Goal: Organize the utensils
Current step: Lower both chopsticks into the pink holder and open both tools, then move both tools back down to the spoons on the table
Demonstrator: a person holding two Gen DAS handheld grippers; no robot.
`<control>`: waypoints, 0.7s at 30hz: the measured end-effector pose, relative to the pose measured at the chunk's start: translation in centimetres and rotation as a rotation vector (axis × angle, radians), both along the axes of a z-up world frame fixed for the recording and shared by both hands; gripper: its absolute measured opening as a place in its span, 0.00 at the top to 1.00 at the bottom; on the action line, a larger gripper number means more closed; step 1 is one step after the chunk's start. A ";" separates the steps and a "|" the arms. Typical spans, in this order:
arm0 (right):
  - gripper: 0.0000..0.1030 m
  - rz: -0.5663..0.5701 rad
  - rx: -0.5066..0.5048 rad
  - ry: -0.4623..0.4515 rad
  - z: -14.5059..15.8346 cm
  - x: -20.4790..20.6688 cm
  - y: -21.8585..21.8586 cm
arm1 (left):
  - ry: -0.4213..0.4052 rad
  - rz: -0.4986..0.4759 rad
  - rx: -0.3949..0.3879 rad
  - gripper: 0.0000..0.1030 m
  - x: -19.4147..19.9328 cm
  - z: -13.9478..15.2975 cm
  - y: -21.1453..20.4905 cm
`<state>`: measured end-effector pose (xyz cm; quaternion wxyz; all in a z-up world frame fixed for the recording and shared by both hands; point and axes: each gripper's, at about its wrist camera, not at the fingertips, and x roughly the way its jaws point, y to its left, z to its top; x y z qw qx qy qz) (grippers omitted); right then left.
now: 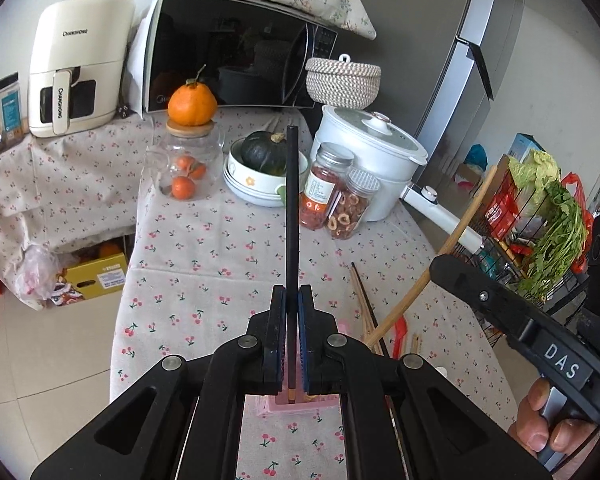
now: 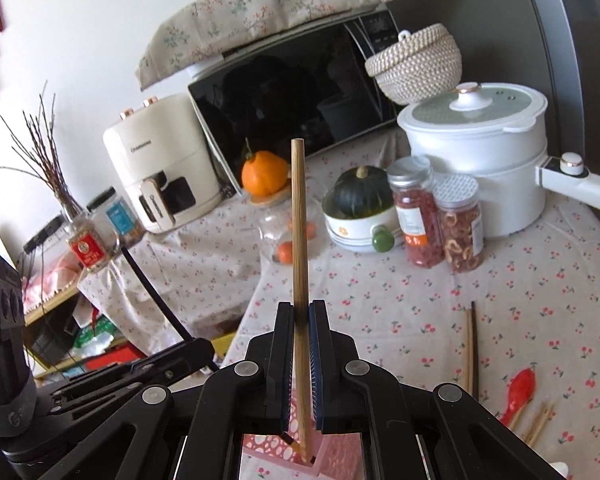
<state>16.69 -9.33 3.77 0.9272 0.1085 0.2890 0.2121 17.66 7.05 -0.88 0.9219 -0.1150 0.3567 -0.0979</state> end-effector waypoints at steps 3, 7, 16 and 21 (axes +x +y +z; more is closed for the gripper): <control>0.95 0.004 -0.035 0.048 -1.5 1.0 0.6 | 0.030 0.004 -0.010 0.95 0.6 -0.6 0.2; 0.94 0.005 -0.059 0.089 -2.9 2.0 1.0 | 0.045 0.015 -0.034 0.95 1.2 -1.0 0.6; 0.76 0.011 -0.037 0.117 -3.6 2.5 0.8 | 0.029 0.078 -0.016 0.71 1.0 -0.1 1.1; 0.44 -0.002 -0.013 0.086 -2.1 1.5 -0.5 | 0.014 0.107 -0.034 0.41 -0.3 0.8 1.8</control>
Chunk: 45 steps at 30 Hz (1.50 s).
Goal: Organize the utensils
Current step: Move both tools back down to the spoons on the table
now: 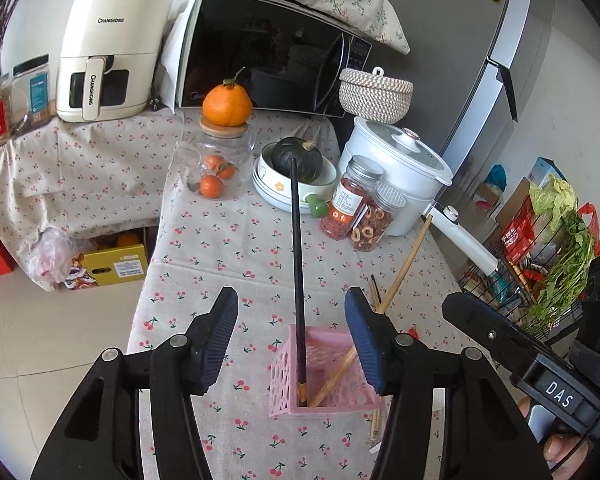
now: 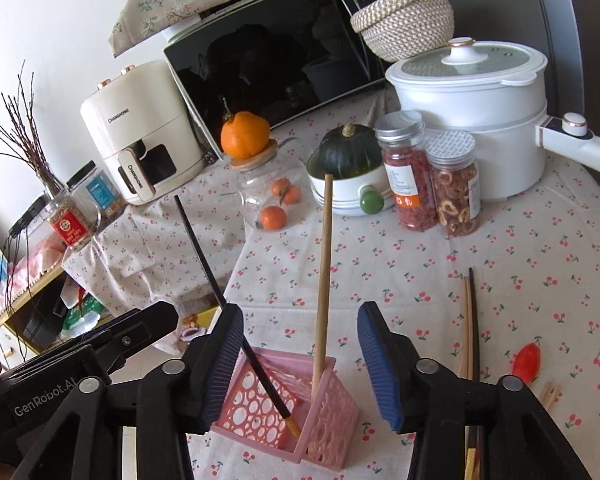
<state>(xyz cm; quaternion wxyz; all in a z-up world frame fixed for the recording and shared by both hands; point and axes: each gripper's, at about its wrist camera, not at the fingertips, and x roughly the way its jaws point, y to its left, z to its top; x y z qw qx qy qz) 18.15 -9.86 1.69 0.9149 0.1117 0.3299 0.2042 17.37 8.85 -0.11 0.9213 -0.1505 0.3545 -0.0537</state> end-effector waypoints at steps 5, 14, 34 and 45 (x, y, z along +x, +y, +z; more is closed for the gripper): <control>0.21 -0.027 -0.004 -0.014 1.0 -1.4 -2.2 | 0.025 -0.005 0.010 0.20 -1.6 0.2 -0.1; 0.16 -0.135 -0.062 0.061 0.0 -2.7 -7.6 | 0.134 -0.127 0.048 0.16 -4.1 -1.5 -2.8; 0.16 -0.301 -0.143 0.507 -10.0 -3.4 -15.8 | 0.269 -0.309 0.184 0.16 -6.2 -5.4 -11.5; 0.27 -0.336 -0.052 0.569 -12.8 -1.7 -15.7 | 0.295 -0.330 0.220 0.16 -6.1 -6.6 -12.6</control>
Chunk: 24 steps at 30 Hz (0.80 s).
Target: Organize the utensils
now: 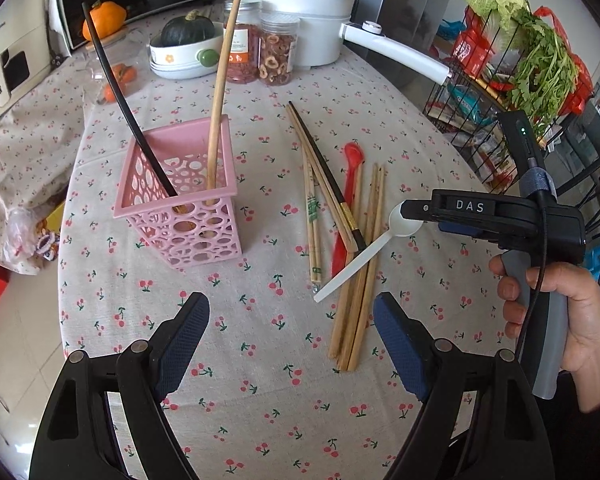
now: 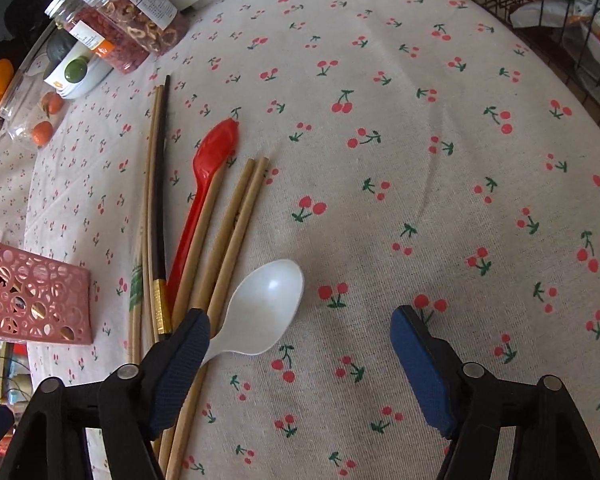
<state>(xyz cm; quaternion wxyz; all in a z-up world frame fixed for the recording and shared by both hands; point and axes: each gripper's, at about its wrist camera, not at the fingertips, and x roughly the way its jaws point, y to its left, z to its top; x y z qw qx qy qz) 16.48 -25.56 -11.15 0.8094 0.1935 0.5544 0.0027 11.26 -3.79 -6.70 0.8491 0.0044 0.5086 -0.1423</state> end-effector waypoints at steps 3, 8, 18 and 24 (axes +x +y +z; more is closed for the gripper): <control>0.51 -0.005 0.013 -0.022 -0.1 0.2 0.1 | -0.004 -0.002 -0.003 0.16 0.0 0.1 -0.2; 0.94 0.030 0.021 -0.014 -0.3 1.0 0.0 | -0.013 -0.031 0.009 0.17 0.0 0.5 -1.2; 0.96 0.062 -0.051 -0.125 4.9 0.7 -3.0 | -0.052 -0.130 0.057 0.42 3.1 2.2 -7.8; 0.96 0.044 -0.064 -0.160 6.3 0.4 -6.0 | 0.035 -0.109 0.104 0.59 9.3 -0.1 -12.0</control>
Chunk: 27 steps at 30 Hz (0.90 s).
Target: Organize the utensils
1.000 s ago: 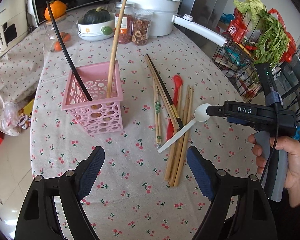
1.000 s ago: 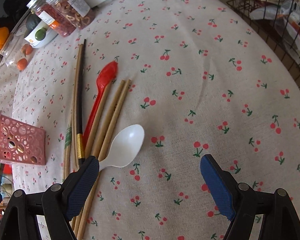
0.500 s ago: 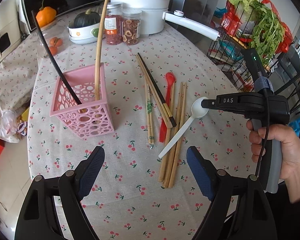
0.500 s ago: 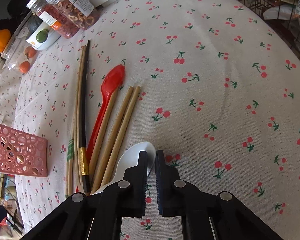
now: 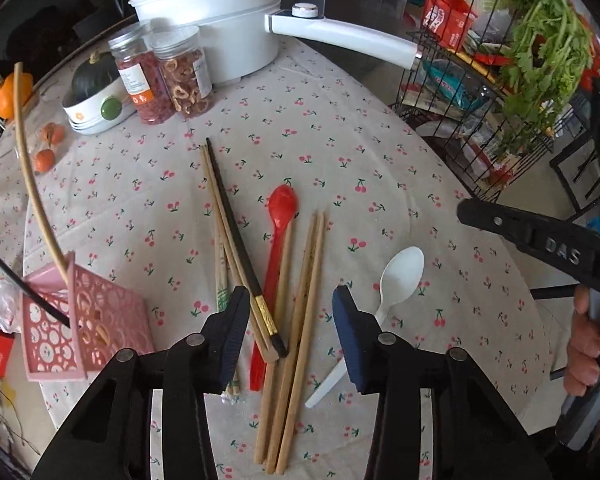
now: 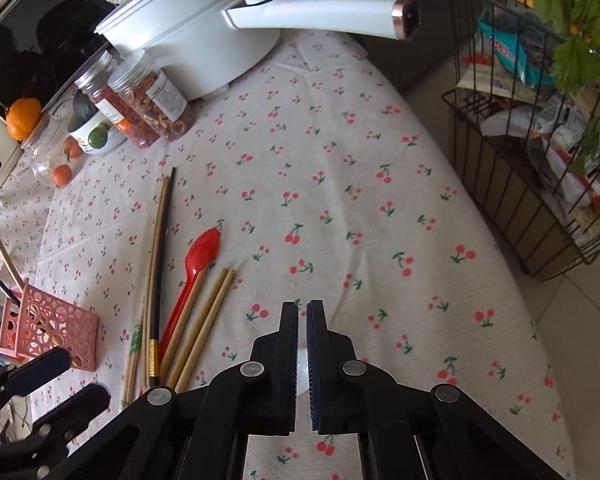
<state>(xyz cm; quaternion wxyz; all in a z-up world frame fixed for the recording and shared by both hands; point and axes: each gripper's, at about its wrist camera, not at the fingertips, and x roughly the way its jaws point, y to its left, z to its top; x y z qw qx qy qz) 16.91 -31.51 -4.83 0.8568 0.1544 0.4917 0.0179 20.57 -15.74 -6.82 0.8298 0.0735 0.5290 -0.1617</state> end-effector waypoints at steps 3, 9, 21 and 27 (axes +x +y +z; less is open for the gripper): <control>0.94 -0.001 0.051 0.027 -0.6 0.1 -1.0 | 0.033 0.027 0.019 0.66 3.1 -1.6 -0.9; 0.82 -0.028 0.122 0.099 -2.2 0.3 -2.5 | 0.065 0.059 0.049 0.68 7.4 -4.1 -2.1; 0.57 -0.084 0.180 0.128 -2.9 0.5 -3.9 | 0.107 0.087 0.077 0.72 10.7 -6.7 -3.8; 0.57 -0.077 0.157 0.148 -3.2 0.5 -3.3 | 0.061 0.100 0.041 0.73 9.8 -5.6 -3.0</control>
